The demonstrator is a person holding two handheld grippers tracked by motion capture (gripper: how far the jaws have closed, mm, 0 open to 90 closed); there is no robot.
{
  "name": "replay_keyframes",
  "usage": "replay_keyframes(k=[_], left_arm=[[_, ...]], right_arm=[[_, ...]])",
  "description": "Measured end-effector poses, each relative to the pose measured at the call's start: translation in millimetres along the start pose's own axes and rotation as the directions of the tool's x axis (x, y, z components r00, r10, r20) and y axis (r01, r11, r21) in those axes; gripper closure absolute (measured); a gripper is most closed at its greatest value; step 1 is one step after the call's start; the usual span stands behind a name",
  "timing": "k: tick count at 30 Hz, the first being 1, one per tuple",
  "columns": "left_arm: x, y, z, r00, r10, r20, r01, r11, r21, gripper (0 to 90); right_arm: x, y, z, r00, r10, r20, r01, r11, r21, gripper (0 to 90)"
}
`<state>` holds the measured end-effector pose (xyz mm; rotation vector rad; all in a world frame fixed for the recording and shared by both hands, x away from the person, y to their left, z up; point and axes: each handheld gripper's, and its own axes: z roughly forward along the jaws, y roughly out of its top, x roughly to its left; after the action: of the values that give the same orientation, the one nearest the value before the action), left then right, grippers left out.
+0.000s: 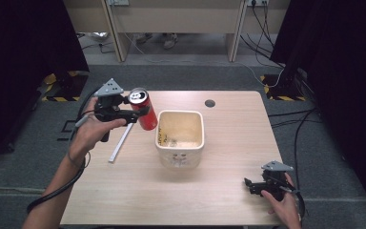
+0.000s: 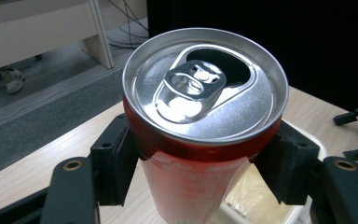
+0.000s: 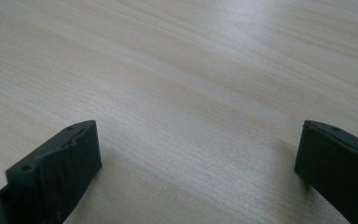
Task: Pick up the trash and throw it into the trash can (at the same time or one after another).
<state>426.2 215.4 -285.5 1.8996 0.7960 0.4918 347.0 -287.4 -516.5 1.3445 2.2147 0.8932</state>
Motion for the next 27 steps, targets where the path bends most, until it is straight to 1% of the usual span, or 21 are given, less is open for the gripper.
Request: replay_keyframes(k=[5, 10, 13, 16, 19, 22, 27], left_arm=[[-10.6, 7.2, 9.2, 0.9992, 0.017, 0.037, -0.016, 0.9998, -0.009, 34.4], [-21.1, 12.3, 20.6, 0.9973, 0.025, 0.069, -0.024, 0.9996, -0.015, 34.4], [-26.7, 13.9, 28.1, 0.9962, 0.035, 0.080, -0.034, 0.9993, -0.013, 34.4], [-31.4, 13.6, 36.1, 0.9948, 0.033, 0.097, -0.032, 0.9994, -0.013, 34.4], [-34.8, 13.6, 43.5, 0.9938, 0.032, 0.107, -0.030, 0.9994, -0.016, 34.4], [-38.8, 13.0, 50.6, 0.9928, 0.038, 0.113, -0.039, 0.9992, 0.006, 34.4], [-42.7, 8.1, 62.0, 0.9924, 0.036, 0.117, -0.038, 0.9991, 0.018, 34.4]], right_arm=[[-0.3, 0.0, 0.1, 1.0000, -0.003, 0.000, 0.003, 1.0000, -0.001, 0.2], [-0.2, 0.0, 0.0, 1.0000, -0.003, 0.000, 0.003, 1.0000, -0.001, 0.2], [-0.2, 0.0, 0.0, 1.0000, -0.003, 0.000, 0.003, 1.0000, -0.001, 0.2], [-0.2, 0.0, 0.0, 1.0000, -0.003, 0.000, 0.003, 1.0000, -0.001, 0.3], [0.0, 0.0, 0.1, 1.0000, -0.005, -0.002, 0.005, 1.0000, -0.001, 0.3], [0.1, 0.0, 0.1, 1.0000, -0.005, -0.003, 0.005, 1.0000, -0.001, 0.2], [0.2, 0.1, -0.1, 1.0000, -0.003, -0.004, 0.003, 1.0000, 0.000, 0.3]])
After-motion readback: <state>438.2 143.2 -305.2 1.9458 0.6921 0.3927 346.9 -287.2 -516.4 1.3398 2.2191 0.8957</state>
